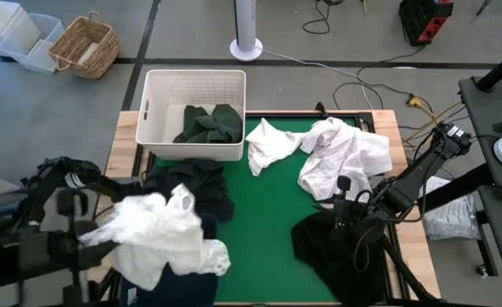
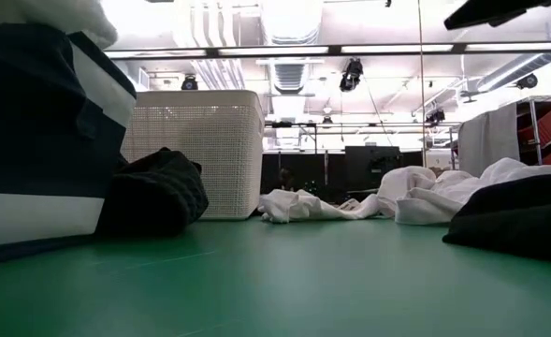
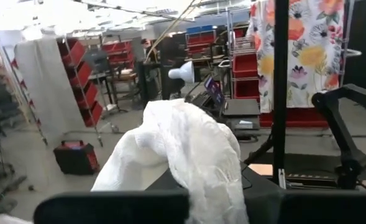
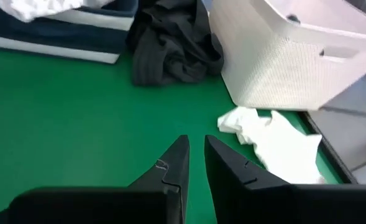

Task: Sort clothes
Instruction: Put the white dress into the blue bin

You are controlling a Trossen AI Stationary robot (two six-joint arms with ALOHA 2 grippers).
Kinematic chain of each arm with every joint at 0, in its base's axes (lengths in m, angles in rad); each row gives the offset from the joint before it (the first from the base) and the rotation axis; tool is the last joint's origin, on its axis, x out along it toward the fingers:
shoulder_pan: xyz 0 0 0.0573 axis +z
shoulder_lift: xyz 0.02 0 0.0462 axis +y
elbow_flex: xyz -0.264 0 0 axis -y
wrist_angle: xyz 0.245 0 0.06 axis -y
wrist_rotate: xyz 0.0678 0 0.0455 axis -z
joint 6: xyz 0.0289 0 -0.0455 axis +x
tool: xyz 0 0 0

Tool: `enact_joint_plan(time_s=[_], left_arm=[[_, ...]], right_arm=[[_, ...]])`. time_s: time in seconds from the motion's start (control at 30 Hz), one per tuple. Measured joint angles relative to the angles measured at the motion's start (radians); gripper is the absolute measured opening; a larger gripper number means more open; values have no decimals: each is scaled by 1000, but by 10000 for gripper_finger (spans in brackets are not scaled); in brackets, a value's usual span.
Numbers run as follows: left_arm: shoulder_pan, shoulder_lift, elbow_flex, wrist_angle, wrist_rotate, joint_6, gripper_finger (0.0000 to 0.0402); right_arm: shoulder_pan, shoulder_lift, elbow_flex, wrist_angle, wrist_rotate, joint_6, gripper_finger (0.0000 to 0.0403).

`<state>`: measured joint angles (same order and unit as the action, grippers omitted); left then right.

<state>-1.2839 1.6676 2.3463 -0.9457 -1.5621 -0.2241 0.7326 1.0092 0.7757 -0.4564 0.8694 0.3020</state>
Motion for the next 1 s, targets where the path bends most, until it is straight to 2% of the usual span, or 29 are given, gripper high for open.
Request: enact_joint_plan(time_s=[0.1, 0.2, 0.33, 0.47, 0.73, 1.0], left_arm=[[1, 0, 0, -279, 38, -354, 0], [0, 0, -6, -483, 97, -651, 0], [1, 0, -19, -620, 198, -879, 0], [4, 0, -35, -622, 297, -932, 0], [11, 0, -139, -626, 410, -1076, 0], [88, -1, -299, -624, 402, -1140, 0]], right_arm=[[0, 0, 0, 44, 1, -44, 43], [0, 0, 0, 55, 1, -52, 44], [0, 0, 0, 54, -1, -51, 43], [0, 0, 0, 53, -2, -49, 44], [0, 0, 0, 51, -4, -48, 44], [0, 0, 0, 51, -5, -48, 44]])
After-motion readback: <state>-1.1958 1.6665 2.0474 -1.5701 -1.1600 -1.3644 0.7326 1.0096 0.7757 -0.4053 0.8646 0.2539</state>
